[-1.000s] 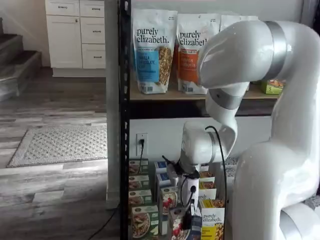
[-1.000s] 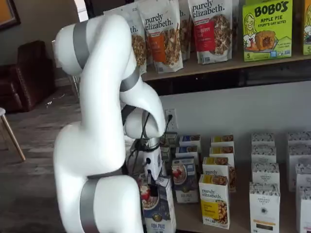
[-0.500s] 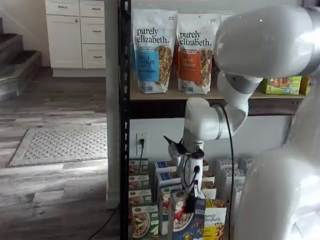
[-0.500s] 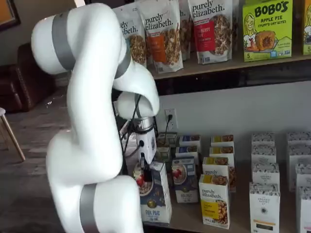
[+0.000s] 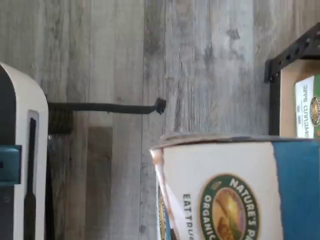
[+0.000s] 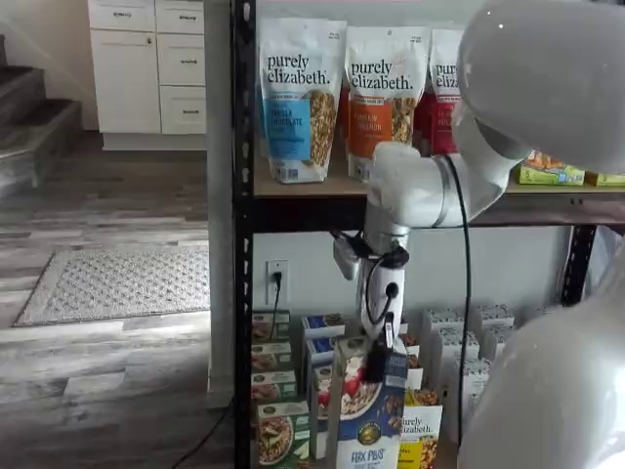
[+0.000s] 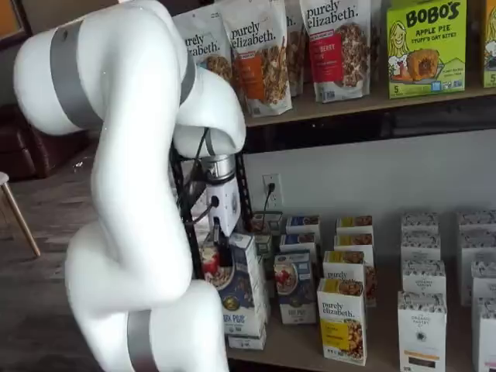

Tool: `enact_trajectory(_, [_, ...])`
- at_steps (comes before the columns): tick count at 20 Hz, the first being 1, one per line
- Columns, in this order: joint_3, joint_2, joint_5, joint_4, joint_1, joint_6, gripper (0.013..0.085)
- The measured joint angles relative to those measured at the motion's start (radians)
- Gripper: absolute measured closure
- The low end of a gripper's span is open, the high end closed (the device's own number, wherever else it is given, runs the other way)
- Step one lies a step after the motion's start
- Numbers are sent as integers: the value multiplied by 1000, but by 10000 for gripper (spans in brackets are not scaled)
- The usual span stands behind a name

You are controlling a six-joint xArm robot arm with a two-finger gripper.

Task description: Pick up the blue and white box that is on the bottom shelf, the second box from the left

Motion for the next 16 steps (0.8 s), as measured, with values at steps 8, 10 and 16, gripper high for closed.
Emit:
enact_trajectory(8, [-1,-130,98,-7,7,22,570])
enact_trajectory(10, [-9,-150,131,-12,10,29,570])
enact_trajectory(16, [-27,-184,199,-16,13,39,570])
